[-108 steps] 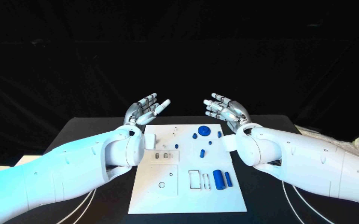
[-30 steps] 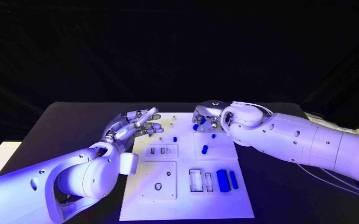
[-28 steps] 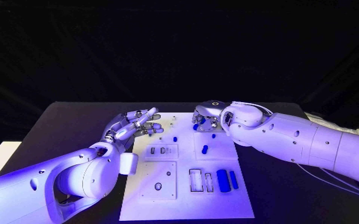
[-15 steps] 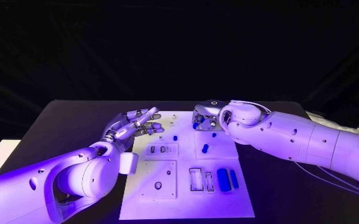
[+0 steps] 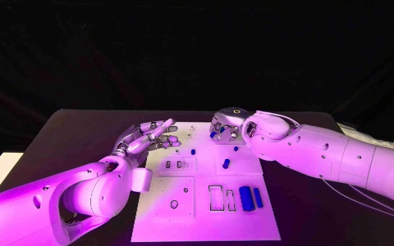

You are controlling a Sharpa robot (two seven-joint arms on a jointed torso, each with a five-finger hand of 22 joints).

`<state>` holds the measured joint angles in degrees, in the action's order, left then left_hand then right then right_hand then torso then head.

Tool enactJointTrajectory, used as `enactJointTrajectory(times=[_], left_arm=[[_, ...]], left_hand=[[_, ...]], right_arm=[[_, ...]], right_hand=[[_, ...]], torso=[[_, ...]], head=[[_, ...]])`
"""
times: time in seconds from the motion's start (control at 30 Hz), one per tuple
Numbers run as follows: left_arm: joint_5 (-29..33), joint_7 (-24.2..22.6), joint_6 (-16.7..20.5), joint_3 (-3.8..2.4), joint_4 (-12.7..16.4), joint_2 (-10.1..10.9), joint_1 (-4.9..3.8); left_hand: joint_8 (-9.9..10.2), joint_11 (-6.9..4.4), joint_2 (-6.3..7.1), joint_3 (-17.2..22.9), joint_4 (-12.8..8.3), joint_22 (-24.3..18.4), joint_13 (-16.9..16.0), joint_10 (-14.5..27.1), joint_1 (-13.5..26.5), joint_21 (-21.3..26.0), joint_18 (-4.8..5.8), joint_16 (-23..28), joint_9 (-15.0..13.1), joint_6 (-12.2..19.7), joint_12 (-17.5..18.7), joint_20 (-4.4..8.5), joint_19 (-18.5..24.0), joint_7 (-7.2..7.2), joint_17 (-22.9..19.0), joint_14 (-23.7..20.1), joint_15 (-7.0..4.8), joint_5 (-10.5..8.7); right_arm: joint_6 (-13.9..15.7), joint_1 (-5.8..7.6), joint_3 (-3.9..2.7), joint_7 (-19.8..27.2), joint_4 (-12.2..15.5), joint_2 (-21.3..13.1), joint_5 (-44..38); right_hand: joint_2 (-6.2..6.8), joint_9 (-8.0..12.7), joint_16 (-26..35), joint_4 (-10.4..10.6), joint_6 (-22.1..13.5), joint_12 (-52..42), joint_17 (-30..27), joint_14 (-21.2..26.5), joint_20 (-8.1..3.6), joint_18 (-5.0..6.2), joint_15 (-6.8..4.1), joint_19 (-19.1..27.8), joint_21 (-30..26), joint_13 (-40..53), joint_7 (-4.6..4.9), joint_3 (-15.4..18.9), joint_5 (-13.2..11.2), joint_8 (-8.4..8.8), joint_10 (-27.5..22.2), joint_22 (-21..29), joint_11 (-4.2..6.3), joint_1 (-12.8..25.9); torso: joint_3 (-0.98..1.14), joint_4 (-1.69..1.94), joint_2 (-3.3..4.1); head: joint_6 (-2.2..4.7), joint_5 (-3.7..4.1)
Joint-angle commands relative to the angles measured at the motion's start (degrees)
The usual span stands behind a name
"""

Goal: Assemble the parts on the task board

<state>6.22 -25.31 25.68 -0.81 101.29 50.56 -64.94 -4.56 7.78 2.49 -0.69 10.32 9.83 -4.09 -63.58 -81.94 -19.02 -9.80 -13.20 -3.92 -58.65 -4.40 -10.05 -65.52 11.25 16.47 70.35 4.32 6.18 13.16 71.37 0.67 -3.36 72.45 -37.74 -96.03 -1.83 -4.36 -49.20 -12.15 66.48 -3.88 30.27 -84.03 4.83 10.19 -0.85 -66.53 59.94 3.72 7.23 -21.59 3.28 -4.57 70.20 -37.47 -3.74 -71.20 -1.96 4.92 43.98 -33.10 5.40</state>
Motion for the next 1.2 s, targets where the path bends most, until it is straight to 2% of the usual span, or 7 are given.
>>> enactJointTrajectory(times=[0.03,0.17,0.43,0.6,0.77,1.2], left_arm=[[0.09,-0.05,-1.22,-0.06,-0.08,0.07,-0.12],[0.09,-0.06,-1.23,-0.06,-0.30,0.13,-0.17],[0.09,-0.06,-1.33,-0.06,-0.43,-0.03,-0.22],[0.09,-0.03,-1.38,-0.06,-0.40,-0.07,-0.28],[0.09,-0.01,-1.38,-0.06,-0.31,-0.10,-0.38],[0.08,0.06,-1.42,-0.06,-0.06,-0.16,-0.69]], left_hand=[[0.38,0.27,-0.24,0.09,-0.33,0.07,-0.06,0.17,-0.18,-0.27,-0.42,0.20,0.04,0.15,0.19,-0.06,-0.29,0.17,0.05,-0.22,0.09,-0.10],[0.47,0.32,-0.29,0.13,-0.56,0.11,-0.06,0.25,-0.32,-0.25,-0.39,0.38,0.04,0.22,0.29,-0.10,-0.09,0.20,0.30,-0.51,0.17,-0.11],[0.53,0.37,-0.34,0.12,-0.70,0.14,-0.07,0.29,-0.31,-0.20,-0.34,0.63,0.03,0.23,0.35,-0.16,0.16,0.22,0.52,-0.89,0.26,-0.12],[0.53,0.37,-0.34,0.12,-0.70,0.14,-0.07,0.29,-0.31,-0.20,-0.34,0.63,0.03,0.23,0.35,-0.16,0.16,0.22,0.52,-0.89,0.26,-0.12],[0.53,0.37,-0.34,0.12,-0.70,0.14,-0.07,0.29,-0.31,-0.20,-0.34,0.63,0.03,0.23,0.35,-0.16,0.16,0.22,0.52,-0.89,0.26,-0.12],[0.54,0.39,-0.36,0.11,-0.75,0.15,-0.08,0.28,-0.30,-0.18,-0.33,0.74,0.02,0.22,0.36,-0.19,0.27,0.22,0.60,-1.03,0.29,-0.12]], right_arm=[[8.48,0.09,-0.39,1.12,0.95,-0.09,2.77],[9.88,0.15,-0.74,0.49,0.41,0.92,3.69],[9.52,0.22,-0.86,-1.59,-2.96,4.75,3.50],[9.11,0.23,-0.88,-2.69,-4.99,6.98,3.34],[8.32,0.23,-0.88,-3.35,-6.87,8.72,3.07],[6.27,0.17,-0.83,-4.99,-10.91,12.01,2.06]], right_hand=[[-0.72,-0.58,-0.29,0.29,0.41,0.07,0.09,0.01,-0.06,-0.79,-0.35,-0.49,0.30,0.03,-0.10,-0.08,-0.17,-0.17,0.32,-0.09,0.09,0.10],[-0.62,-0.57,-0.40,0.38,0.30,0.23,0.15,0.10,-0.07,-0.81,-0.33,-0.49,0.48,-0.03,-0.06,-0.17,-0.15,-0.05,0.15,-0.26,0.05,0.07],[-0.45,-0.56,-0.93,0.77,0.05,0.38,0.72,0.25,-0.02,-0.87,-0.22,-0.44,0.84,-0.10,0.10,-0.33,-0.18,0.21,-0.27,-0.60,-0.10,0.22],[-0.27,-0.55,-1.13,0.89,-0.05,0.40,0.92,0.29,0.01,-0.89,-0.19,-0.41,0.98,-0.11,0.13,-0.37,-0.18,0.31,-0.43,-0.71,-0.16,0.28],[-0.09,-0.54,-1.34,1.00,-0.18,0.42,1.14,0.35,0.05,-0.89,-0.14,-0.35,1.08,-0.13,0.19,-0.41,-0.16,0.43,-0.63,-0.77,-0.22,0.34],[0.12,-0.52,-1.46,1.13,-0.32,0.42,1.21,0.43,0.09,-0.88,-0.09,-0.24,1.15,-0.13,0.25,-0.47,-0.19,0.55,-0.84,-0.77,-0.28,0.39]], torso=[[-0.09,-0.11,0.10],[-0.13,0.04,0.16],[-0.16,0.34,0.38],[-0.29,0.63,0.55],[-0.37,0.63,0.60],[-0.40,0.56,0.71]], head=[[0.37,-0.01],[0.69,-0.01],[0.81,0.05],[0.92,0.23],[0.84,0.10],[0.65,-0.12]])
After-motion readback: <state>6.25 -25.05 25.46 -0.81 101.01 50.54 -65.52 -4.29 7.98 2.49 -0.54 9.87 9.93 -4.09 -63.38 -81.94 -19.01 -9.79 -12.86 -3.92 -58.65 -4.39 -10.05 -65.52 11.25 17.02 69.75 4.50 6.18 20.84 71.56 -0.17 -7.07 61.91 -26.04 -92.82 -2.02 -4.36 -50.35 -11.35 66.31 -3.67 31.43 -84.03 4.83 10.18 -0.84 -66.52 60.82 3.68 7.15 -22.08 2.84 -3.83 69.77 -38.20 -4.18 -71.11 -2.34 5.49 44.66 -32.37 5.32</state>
